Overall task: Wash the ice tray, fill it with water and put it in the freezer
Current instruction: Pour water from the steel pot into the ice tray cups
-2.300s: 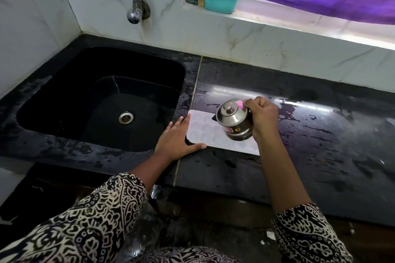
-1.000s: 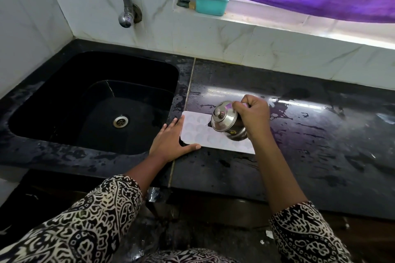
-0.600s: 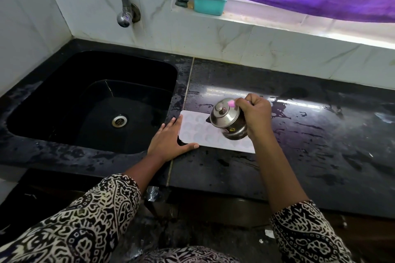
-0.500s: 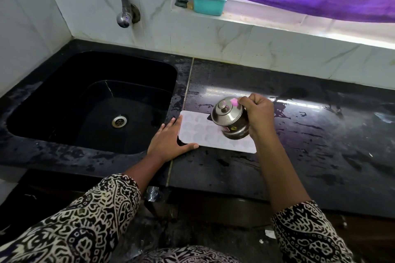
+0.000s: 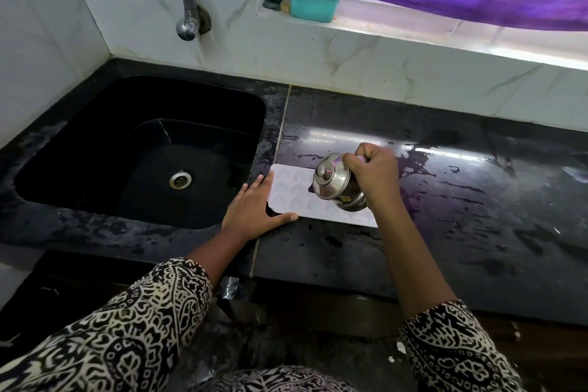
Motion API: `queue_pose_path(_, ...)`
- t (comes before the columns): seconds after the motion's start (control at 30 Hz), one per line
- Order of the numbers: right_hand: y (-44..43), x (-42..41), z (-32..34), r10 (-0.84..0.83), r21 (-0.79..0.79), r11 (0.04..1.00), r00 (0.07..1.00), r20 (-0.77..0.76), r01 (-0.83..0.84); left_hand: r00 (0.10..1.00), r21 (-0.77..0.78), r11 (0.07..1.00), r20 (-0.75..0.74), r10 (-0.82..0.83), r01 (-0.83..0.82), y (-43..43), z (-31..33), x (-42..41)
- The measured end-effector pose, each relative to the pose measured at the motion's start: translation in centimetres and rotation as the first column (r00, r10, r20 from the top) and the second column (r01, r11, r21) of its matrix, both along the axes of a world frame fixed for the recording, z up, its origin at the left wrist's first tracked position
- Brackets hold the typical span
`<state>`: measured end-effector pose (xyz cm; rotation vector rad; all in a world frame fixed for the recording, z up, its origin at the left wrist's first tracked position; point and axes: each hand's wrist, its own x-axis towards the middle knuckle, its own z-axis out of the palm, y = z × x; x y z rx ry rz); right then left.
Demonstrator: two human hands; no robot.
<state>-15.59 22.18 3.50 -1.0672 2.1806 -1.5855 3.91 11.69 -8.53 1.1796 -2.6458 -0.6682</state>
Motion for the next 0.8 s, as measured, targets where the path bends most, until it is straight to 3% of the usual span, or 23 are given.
queue_pose_path(0.27,-0.1,-0.4,-0.2,0.001,-0.018,1.0,0.999,0.042,0.0,1.0,0.001,1.0,0.002,-0.003,0.003,0.0,0.1,-0.1)
queue_pose_path(0.53,0.9,-2.0,-0.5,-0.034,-0.117,0.989,0.916,0.399,0.087,1.0,0.008,1.0,0.011,-0.005,0.004,0.0,0.1,0.0)
queue_pose_path(0.8,2.1,-2.8,-0.9,-0.087,-0.082,0.99,0.95,0.299,0.116,1.0,0.002,1.0,0.015,-0.001,0.001,0.0,0.2,-0.1)
